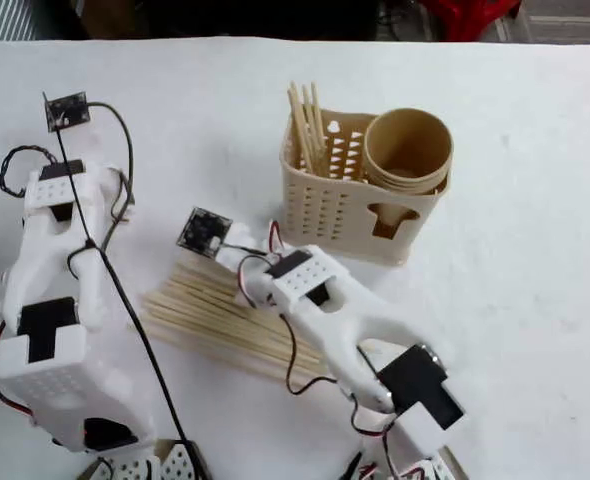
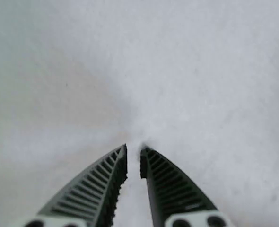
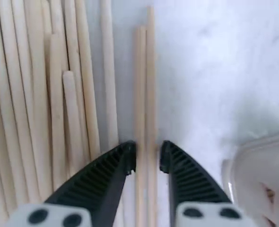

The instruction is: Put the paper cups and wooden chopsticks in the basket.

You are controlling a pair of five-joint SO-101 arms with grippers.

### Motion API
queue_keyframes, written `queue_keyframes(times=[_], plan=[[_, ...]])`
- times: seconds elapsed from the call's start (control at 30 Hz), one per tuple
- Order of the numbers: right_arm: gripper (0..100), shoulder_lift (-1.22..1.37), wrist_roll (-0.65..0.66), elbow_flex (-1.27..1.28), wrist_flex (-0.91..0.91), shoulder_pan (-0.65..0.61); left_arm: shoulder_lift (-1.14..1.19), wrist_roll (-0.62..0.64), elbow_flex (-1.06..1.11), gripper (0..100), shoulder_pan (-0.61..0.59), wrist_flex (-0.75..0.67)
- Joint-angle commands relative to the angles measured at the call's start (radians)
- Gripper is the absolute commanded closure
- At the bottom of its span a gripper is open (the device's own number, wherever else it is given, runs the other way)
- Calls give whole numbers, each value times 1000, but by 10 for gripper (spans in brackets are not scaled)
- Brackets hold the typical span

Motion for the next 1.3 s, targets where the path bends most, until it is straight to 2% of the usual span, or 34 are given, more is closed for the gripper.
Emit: queue_keyframes(times=[0.0,0.17,0.5,0.77,0.97,1.1,1.27], plan=[[990,-7,3,-44,68,7,-7,5,-2,928,-10,3],[981,-93,-5,-14,94,8,-7,5,-2,928,-10,3],[981,-501,-6,212,101,-22,-7,5,-3,928,-10,-2],[981,-433,5,262,128,-232,-7,5,-3,928,-10,2],[981,-384,17,265,159,-298,-7,5,-3,928,-10,2],[981,-344,143,281,171,-343,-7,5,-3,928,-10,2],[981,-335,130,279,163,-341,-7,5,-3,928,-10,2]])
